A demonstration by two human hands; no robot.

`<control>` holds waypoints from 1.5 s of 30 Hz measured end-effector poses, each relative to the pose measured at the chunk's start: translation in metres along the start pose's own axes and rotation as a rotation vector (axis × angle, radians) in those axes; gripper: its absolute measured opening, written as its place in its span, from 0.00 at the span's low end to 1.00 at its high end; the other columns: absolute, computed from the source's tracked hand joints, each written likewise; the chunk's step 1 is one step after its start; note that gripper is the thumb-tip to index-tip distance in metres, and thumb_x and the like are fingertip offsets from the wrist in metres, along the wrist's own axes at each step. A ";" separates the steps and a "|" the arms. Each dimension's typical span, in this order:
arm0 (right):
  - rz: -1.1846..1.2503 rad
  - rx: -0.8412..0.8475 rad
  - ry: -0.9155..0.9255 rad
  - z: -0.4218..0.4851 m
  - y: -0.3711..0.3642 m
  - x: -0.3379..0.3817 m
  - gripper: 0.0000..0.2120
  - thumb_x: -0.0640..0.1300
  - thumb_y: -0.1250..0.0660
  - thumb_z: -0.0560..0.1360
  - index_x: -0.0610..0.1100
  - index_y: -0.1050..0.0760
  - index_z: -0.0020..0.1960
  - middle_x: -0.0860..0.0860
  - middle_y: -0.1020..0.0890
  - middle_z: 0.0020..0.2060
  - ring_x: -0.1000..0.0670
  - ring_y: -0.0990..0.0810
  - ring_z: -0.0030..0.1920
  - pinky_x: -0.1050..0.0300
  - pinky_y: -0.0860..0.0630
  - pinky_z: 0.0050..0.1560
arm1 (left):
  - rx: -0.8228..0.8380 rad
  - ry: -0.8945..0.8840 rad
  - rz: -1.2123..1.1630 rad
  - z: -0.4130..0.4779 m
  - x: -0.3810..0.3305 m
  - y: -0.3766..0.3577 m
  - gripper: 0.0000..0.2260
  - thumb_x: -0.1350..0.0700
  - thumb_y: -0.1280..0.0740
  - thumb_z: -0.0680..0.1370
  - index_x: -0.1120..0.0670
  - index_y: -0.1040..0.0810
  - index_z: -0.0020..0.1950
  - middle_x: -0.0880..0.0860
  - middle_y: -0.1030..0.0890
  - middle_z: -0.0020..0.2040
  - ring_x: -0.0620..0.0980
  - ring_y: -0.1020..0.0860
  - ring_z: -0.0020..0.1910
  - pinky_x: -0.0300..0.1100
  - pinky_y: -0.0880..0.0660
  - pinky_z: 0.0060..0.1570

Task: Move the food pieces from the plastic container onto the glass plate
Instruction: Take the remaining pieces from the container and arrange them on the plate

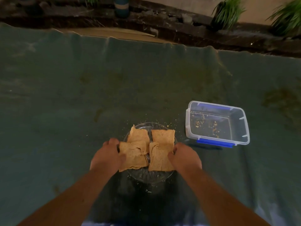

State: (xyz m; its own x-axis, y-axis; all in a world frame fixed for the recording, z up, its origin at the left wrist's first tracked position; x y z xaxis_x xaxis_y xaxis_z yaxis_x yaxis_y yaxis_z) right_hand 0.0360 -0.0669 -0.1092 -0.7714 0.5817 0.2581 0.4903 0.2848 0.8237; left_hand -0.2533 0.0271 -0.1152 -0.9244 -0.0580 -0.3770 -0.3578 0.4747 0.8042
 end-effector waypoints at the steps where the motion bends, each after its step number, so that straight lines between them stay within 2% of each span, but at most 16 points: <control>1: -0.029 -0.037 0.038 -0.001 0.004 0.005 0.12 0.53 0.35 0.80 0.48 0.24 0.60 0.48 0.16 0.53 0.46 0.18 0.51 0.50 0.21 0.47 | -0.040 -0.072 0.056 -0.001 -0.008 0.003 0.19 0.48 0.27 0.74 0.47 0.30 0.61 0.49 0.27 0.53 0.52 0.26 0.46 0.49 0.26 0.41; 5: -0.150 -0.116 0.329 -0.001 0.005 0.044 0.21 0.55 0.33 0.79 0.47 0.28 0.68 0.46 0.22 0.62 0.44 0.24 0.62 0.45 0.20 0.58 | -0.167 -0.366 0.394 -0.003 -0.054 0.003 0.28 0.42 0.27 0.73 0.51 0.29 0.69 0.53 0.25 0.63 0.55 0.26 0.59 0.53 0.22 0.54; 8: -0.297 -0.011 0.439 0.006 -0.012 0.062 0.29 0.58 0.31 0.77 0.47 0.31 0.73 0.44 0.25 0.67 0.41 0.27 0.66 0.41 0.25 0.65 | -0.033 -0.431 0.508 0.005 -0.072 -0.014 0.33 0.39 0.28 0.74 0.52 0.32 0.74 0.53 0.27 0.70 0.55 0.29 0.67 0.54 0.26 0.64; 11: -0.424 0.042 0.447 0.015 -0.022 0.064 0.31 0.58 0.30 0.77 0.46 0.32 0.75 0.43 0.25 0.69 0.39 0.28 0.69 0.39 0.28 0.68 | 0.084 -0.424 0.635 0.012 -0.079 -0.028 0.31 0.40 0.29 0.75 0.53 0.30 0.72 0.55 0.26 0.70 0.56 0.29 0.67 0.55 0.28 0.66; 16: -0.418 0.053 0.444 0.027 -0.016 0.064 0.23 0.55 0.34 0.80 0.43 0.27 0.71 0.41 0.24 0.68 0.38 0.29 0.70 0.37 0.31 0.71 | 0.073 -0.411 0.653 0.022 -0.087 -0.029 0.21 0.43 0.30 0.77 0.51 0.24 0.66 0.53 0.22 0.62 0.55 0.26 0.61 0.55 0.27 0.64; 19: -0.351 0.095 0.476 0.028 -0.013 0.064 0.18 0.49 0.34 0.81 0.43 0.26 0.67 0.40 0.23 0.64 0.38 0.28 0.67 0.39 0.27 0.67 | 0.150 -0.393 0.506 0.027 -0.085 -0.032 0.15 0.46 0.30 0.78 0.50 0.22 0.62 0.52 0.23 0.60 0.53 0.24 0.57 0.50 0.23 0.56; 24: -0.250 0.194 0.513 0.023 -0.015 0.061 0.09 0.43 0.36 0.80 0.47 0.25 0.59 0.46 0.18 0.49 0.44 0.21 0.49 0.48 0.23 0.47 | 0.289 -0.331 0.300 0.026 -0.074 -0.038 0.14 0.46 0.27 0.77 0.46 0.20 0.61 0.48 0.18 0.56 0.50 0.21 0.51 0.45 0.25 0.47; 28: -0.246 0.284 0.541 0.013 -0.025 0.056 0.10 0.42 0.35 0.79 0.48 0.23 0.60 0.47 0.17 0.50 0.45 0.21 0.49 0.51 0.27 0.45 | 0.408 -0.290 0.322 0.019 -0.067 -0.054 0.16 0.45 0.28 0.77 0.45 0.21 0.63 0.48 0.18 0.56 0.50 0.21 0.52 0.45 0.24 0.48; 30: -0.290 0.270 0.574 0.007 -0.029 0.053 0.08 0.43 0.36 0.80 0.47 0.23 0.58 0.45 0.17 0.50 0.43 0.21 0.50 0.51 0.29 0.45 | 0.422 -0.294 0.349 0.015 -0.068 -0.060 0.15 0.45 0.29 0.78 0.47 0.21 0.64 0.49 0.18 0.57 0.51 0.21 0.53 0.46 0.24 0.49; 32: -0.331 0.190 0.614 0.001 -0.029 0.052 0.09 0.44 0.37 0.79 0.45 0.24 0.58 0.44 0.18 0.51 0.42 0.23 0.52 0.48 0.28 0.49 | 0.367 -0.328 0.380 0.010 -0.071 -0.058 0.16 0.43 0.31 0.78 0.46 0.22 0.64 0.49 0.19 0.58 0.51 0.22 0.55 0.48 0.23 0.52; 35: -0.302 0.026 0.619 -0.005 -0.025 0.049 0.15 0.45 0.37 0.77 0.45 0.25 0.62 0.44 0.21 0.55 0.42 0.25 0.56 0.43 0.24 0.58 | 0.137 -0.477 0.457 0.001 -0.083 -0.046 0.19 0.38 0.36 0.76 0.47 0.25 0.62 0.48 0.23 0.56 0.51 0.26 0.56 0.49 0.24 0.54; 37: -0.250 -0.031 0.573 -0.005 -0.025 0.043 0.19 0.46 0.38 0.77 0.47 0.27 0.67 0.45 0.23 0.61 0.42 0.27 0.62 0.42 0.25 0.65 | 0.048 -0.538 0.458 -0.006 -0.088 -0.044 0.22 0.37 0.41 0.76 0.48 0.25 0.63 0.49 0.24 0.57 0.51 0.28 0.57 0.49 0.25 0.56; 39: -0.240 -0.006 0.537 -0.003 -0.033 0.037 0.23 0.44 0.39 0.78 0.47 0.31 0.73 0.44 0.27 0.70 0.39 0.31 0.71 0.41 0.30 0.71 | 0.076 -0.548 0.458 -0.009 -0.089 -0.050 0.24 0.37 0.45 0.77 0.48 0.26 0.66 0.50 0.25 0.62 0.52 0.29 0.61 0.51 0.26 0.60; 41: -0.271 0.046 0.519 0.000 -0.044 0.032 0.27 0.44 0.41 0.80 0.47 0.37 0.79 0.41 0.34 0.78 0.37 0.40 0.79 0.39 0.37 0.76 | 0.102 -0.539 0.486 -0.008 -0.089 -0.056 0.25 0.39 0.47 0.77 0.49 0.28 0.69 0.51 0.26 0.65 0.53 0.29 0.63 0.52 0.27 0.63; 43: -0.257 0.058 0.502 0.006 -0.046 0.032 0.30 0.43 0.41 0.81 0.47 0.43 0.82 0.42 0.41 0.83 0.38 0.46 0.82 0.40 0.43 0.79 | 0.091 -0.522 0.480 -0.004 -0.093 -0.057 0.25 0.40 0.46 0.78 0.50 0.29 0.71 0.52 0.27 0.68 0.53 0.30 0.65 0.53 0.27 0.65; 45: -0.228 0.048 0.490 0.011 -0.043 0.036 0.31 0.42 0.42 0.80 0.47 0.44 0.82 0.42 0.42 0.83 0.39 0.48 0.82 0.41 0.45 0.80 | 0.093 -0.496 0.476 0.001 -0.097 -0.057 0.25 0.41 0.42 0.79 0.50 0.31 0.74 0.53 0.29 0.71 0.55 0.31 0.69 0.55 0.30 0.68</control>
State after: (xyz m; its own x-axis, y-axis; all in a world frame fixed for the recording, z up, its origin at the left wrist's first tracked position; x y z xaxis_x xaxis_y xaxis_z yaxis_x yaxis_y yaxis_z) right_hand -0.0083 -0.0495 -0.1406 -0.9534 0.0813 0.2905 0.2980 0.4036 0.8650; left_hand -0.1433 0.0065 -0.1254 -0.8003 0.5731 -0.1762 0.1052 0.4236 0.8997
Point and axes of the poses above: each hand's wrist, its own z-axis towards the middle knuckle, its own y-axis out of the back of the hand, x = y × z, the point moved 8 cm from there along z, towards the middle knuckle
